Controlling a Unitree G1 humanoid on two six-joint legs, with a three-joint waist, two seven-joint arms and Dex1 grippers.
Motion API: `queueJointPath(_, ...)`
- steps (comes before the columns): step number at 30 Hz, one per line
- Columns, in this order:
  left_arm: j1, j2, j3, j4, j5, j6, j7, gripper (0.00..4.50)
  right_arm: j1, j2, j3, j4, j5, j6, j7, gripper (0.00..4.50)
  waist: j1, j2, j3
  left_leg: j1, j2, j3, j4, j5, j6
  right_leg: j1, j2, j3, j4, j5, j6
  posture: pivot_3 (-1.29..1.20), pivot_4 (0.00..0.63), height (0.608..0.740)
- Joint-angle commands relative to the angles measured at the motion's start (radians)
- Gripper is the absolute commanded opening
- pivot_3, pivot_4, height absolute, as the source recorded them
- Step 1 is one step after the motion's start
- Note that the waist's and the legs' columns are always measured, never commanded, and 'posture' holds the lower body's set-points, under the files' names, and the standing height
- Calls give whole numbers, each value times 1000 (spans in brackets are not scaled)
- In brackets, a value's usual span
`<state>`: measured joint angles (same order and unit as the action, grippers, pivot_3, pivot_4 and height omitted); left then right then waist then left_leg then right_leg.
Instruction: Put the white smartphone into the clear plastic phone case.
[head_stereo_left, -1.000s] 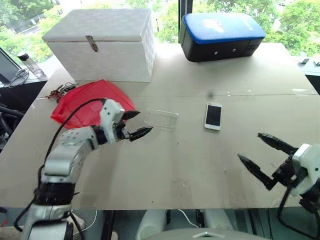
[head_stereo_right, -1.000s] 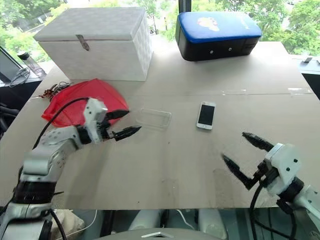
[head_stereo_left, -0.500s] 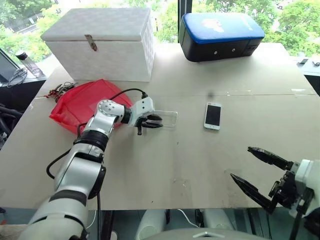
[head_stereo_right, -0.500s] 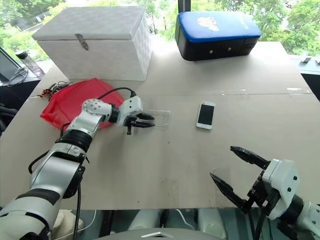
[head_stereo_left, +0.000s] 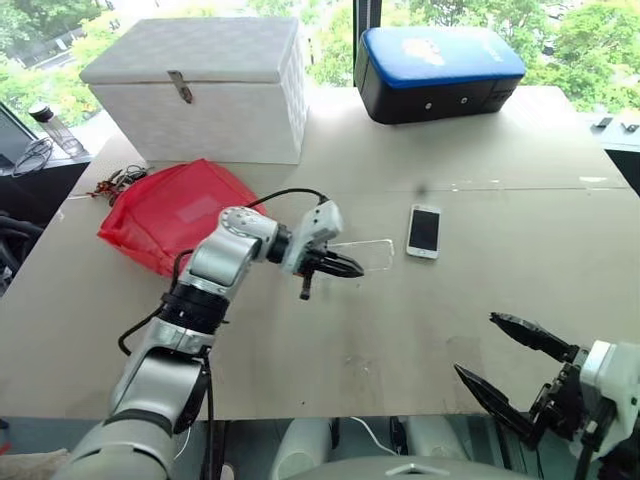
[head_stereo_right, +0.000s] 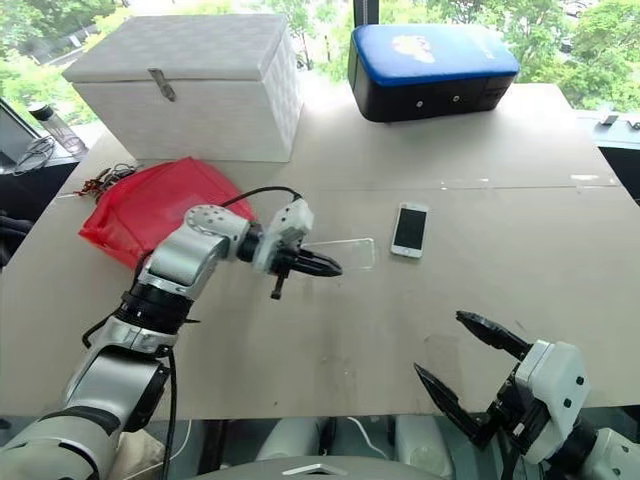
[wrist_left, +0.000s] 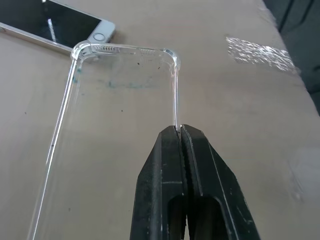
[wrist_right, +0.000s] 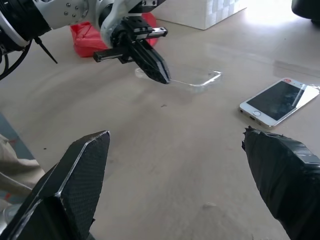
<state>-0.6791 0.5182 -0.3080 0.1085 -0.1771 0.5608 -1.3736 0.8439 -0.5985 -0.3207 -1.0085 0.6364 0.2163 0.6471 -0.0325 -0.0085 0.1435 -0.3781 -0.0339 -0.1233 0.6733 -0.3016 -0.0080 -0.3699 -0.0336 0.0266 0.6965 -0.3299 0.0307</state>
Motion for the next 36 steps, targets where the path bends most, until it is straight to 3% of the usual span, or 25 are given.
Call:
queueJointPath(1, 33, -4, -47, -53, 34, -31, 52, 23, -17, -39, -17, -39, 6, 26, -13, 4500, -3, 0, 0, 0, 0, 0, 0, 0, 0, 0, 0, 0, 0, 0, 0, 0, 150, 740)
queueJointPath(6, 65, -13, -65, -59, 31, -56, 76, 23, -64, -75, -45, -38, 77, 145, -103, 4500, 0, 0, 0, 0, 0, 0, 0, 0, 0, -1, 1, 0, 0, 0, 0, 0, 150, 740)
queueJointPath(11, 89, -39, -81, -78, 13, -51, 91, 23, -224, -123, 13, -39, 116, 304, -288, 4500, 2, 0, 0, 0, 0, 1, 0, 0, 0, 0, 0, 1, 0, 0, 0, 0, 150, 740)
queueJointPath(14, 117, -24, -77, -108, -2, -50, 82, 754, -340, -124, 27, -18, 203, 420, -405, 4500, 4, 0, 0, -1, 0, 0, 0, 0, 0, -1, 0, 0, 0, 0, 0, 0, 150, 740)
queueJointPath(17, 162, -25, -22, -154, -48, -35, 117, 2098, -481, -104, 37, 34, 309, 498, -517, 4500, -2, 0, 0, -1, 1, 0, 0, 0, 0, -1, 0, 0, 0, 0, 0, 0, 150, 740)
queueJointPath(18, 188, -22, 13, -182, -79, -33, 124, 2736, -534, -104, 63, 58, 286, 529, -542, 4500, -1, 0, 0, -1, 0, 1, 0, 0, 0, -1, 0, 1, 0, 0, 0, 0, 150, 740)
queueJointPath(19, 212, -20, 49, -214, -117, -36, 123, 2941, -586, -92, 87, 83, 287, 556, -575, 4500, -2, 0, 0, -1, 0, 1, 0, 0, 0, -1, -1, 1, 0, 0, 0, 0, 150, 740)
queueJointPath(21, 247, -21, 112, -270, -183, -10, 138, 3973, -675, -70, 130, 126, 292, 602, -623, 4500, -7, 0, 0, -1, 1, 1, 0, 0, 0, -1, 0, 1, 0, 0, 0, 0, 150, 740)
queueJointPath(23, 293, -16, 186, -324, -241, -27, 157, 4341, -815, -23, 218, 216, 197, 654, -701, 4500, -5, 0, 0, -1, 1, 1, 0, 0, 0, -2, 0, 1, 0, 0, 0, 0, 150, 740)
queueJointPath(26, 357, 3, 288, -401, -331, 9, 193, 4341, -1009, 64, 332, 366, 65, 686, -780, 4500, -14, 0, 0, 0, 1, 2, -1, 0, 0, -2, 0, 2, 0, 0, 0, 0, 150, 740)
queueJointPath(29, 403, 10, 400, -472, -427, 42, 258, 4341, -1180, 219, 384, 555, -52, 697, -879, 4500, -9, 1, 0, -1, 1, 3, -2, 0, -1, -5, 0, 4, 1, 0, 0, 0, 150, 740)
queueJointPath(36, 525, 90, 564, -553, -514, 9, 269, 4341, -1332, 426, 449, 802, -237, 724, -988, 4500, -9, 0, 0, -5, -1, 3, -3, 0, -1, -8, -2, 2, 0, 0, 0, 0, 150, 740)
